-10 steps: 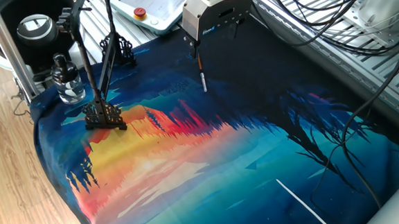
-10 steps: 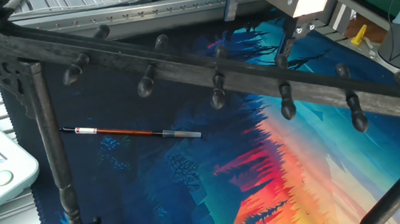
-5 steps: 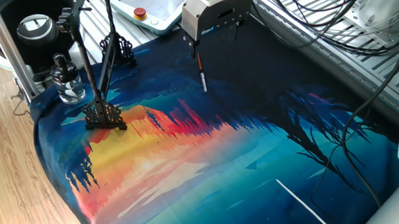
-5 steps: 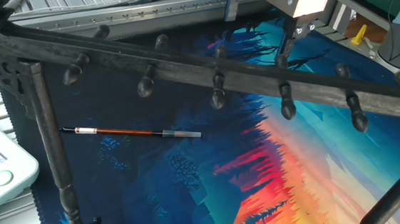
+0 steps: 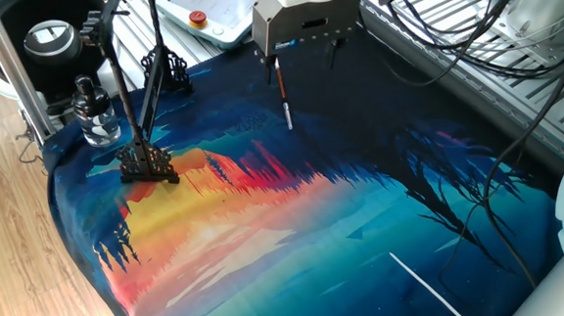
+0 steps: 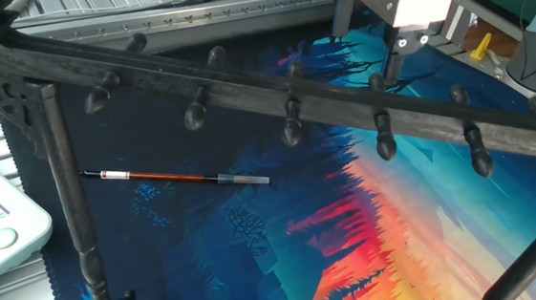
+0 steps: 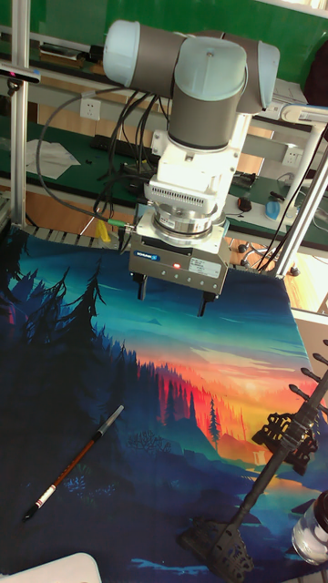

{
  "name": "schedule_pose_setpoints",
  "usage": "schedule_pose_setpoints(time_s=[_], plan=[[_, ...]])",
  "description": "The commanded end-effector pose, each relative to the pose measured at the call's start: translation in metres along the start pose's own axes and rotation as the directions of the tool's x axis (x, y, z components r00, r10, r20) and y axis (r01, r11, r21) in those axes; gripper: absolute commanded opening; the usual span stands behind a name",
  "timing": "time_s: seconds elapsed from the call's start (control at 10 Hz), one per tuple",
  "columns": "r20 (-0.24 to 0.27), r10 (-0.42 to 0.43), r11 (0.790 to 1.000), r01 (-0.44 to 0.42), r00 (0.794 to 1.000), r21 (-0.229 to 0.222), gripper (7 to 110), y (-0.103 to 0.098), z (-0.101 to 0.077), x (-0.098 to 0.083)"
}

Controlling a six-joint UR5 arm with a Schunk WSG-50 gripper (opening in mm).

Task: Place the brush on the pen rack

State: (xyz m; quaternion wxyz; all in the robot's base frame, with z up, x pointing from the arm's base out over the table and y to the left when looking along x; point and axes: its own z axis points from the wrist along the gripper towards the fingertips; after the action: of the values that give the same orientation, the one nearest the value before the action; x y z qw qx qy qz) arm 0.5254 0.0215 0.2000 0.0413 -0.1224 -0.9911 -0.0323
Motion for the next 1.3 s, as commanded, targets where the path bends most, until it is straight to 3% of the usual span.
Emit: schedule_pose_setpoints(time_s=[0.0, 1.2], plan=[[-0.01, 0.029, 0.999, -0.029, 1.0, -0.016, 7, 0.004, -0.0012, 0.0025], [0.013, -0.048, 0.999, 0.048, 0.999, -0.009, 7, 0.0028, -0.0019, -0.0026]])
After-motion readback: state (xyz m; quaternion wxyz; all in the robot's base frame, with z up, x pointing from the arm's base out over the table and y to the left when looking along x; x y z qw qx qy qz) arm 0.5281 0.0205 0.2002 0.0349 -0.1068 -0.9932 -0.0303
